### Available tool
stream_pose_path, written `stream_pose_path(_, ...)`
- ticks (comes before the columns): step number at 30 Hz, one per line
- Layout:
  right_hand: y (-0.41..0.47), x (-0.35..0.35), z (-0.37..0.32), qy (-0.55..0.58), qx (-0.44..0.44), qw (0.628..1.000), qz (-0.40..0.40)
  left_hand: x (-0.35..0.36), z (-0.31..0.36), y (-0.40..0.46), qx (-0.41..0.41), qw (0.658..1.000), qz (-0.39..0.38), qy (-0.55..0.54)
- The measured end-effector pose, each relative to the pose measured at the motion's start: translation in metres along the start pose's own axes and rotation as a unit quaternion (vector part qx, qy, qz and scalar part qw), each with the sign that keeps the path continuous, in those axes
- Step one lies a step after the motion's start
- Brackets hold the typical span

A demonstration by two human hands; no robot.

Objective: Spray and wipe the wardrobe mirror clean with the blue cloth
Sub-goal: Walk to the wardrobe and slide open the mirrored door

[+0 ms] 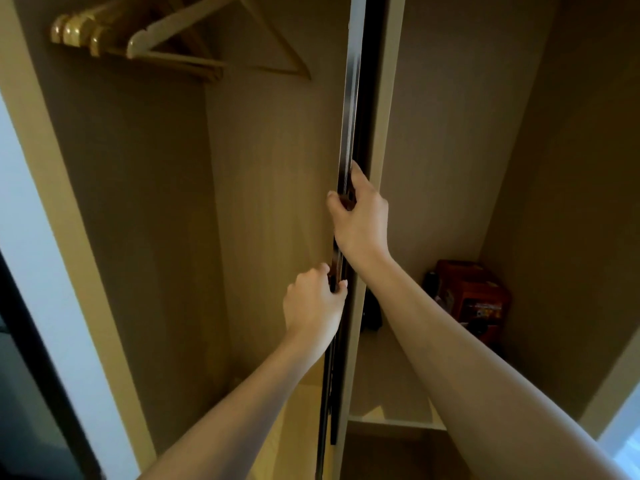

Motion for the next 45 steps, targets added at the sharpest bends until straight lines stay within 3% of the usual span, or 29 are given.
stream_pose_path(28,-0.05,-0.02,-0.037,0.015,-0.005,0.999,0.034,-0.039,0.01,-0.06,0.036,0.998,0.018,0.05)
stream_pose_path(45,-0.098,-0.062,-0.073,0.056,0.003,0.998,-0.015,-0.067,0.03,-0.13,0.0,0.997,0.058,0.05)
Point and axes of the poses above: each hand's wrist, its own y-axis towards the middle knuckle, its own x-axis out of the palm, z = x × y, the point moved 3 cm from there along y, towards the middle knuckle, and after that the axes turned 3 degrees about z, right-handed, at the moved point
